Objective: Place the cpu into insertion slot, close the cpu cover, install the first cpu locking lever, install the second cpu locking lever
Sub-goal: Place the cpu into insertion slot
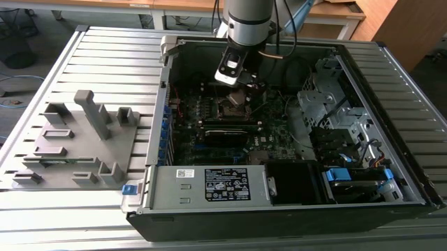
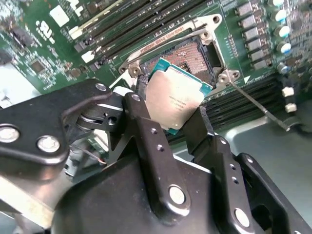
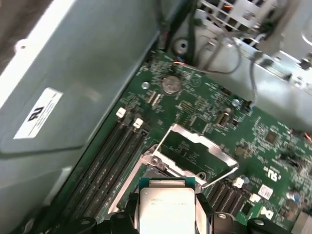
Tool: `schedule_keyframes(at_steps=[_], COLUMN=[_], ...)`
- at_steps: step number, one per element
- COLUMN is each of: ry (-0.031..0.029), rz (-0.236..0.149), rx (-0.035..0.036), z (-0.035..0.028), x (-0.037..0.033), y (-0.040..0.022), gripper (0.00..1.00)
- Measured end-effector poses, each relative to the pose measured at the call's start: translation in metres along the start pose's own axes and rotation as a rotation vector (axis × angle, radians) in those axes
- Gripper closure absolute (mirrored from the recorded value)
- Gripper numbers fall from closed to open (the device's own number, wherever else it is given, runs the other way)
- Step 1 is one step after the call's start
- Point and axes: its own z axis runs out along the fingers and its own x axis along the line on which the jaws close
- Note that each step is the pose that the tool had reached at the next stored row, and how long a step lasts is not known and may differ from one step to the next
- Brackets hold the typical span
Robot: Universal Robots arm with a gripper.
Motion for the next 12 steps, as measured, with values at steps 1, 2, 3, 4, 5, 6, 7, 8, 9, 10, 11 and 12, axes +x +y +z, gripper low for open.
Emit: schedule_keyframes(at_steps=[1,2,3,4,5,6,7,8,9,10,11,12], ry=[-0.0015,-0.0032,-0.0048,-0.0063,-0.0078,-0.0094,-0.0109,-0.0125,-0.0142,-0.0157,-0.0173,-0.0188], rz=[0.018,0.038,0.055,0.073,0.091,0.109,0.127,0.145,0.164,0.182,0.200,0.218], rx=[0.0000,-0.0001,-0.0001,-0.0001,-0.0002,-0.0001,-0.0002,-0.0002,-0.0002,-0.0002,-0.0002,-0.0002], z=[0.0001,0.0002,0.0003,0.0004,0.0006,0.0006,0.0008,0.0009,0.0010,0.0011,0.0012,0.0013], x=[0.0000,0.0000,0.0000,0.0000,0.0000,0.0000,0.0000,0.0000,0.0000,0.0000,0.0000,0.0000], y=[0.0000,0.0000,0.0000,-0.0001,-0.0001,-0.0001,-0.0001,-0.0001,-0.0001,-0.0001,-0.0001,-0.0001], gripper=[0.46,0.46,0.46,0.46,0.46,0.46,0.46,0.46,0.46,0.46,0.46,0.46])
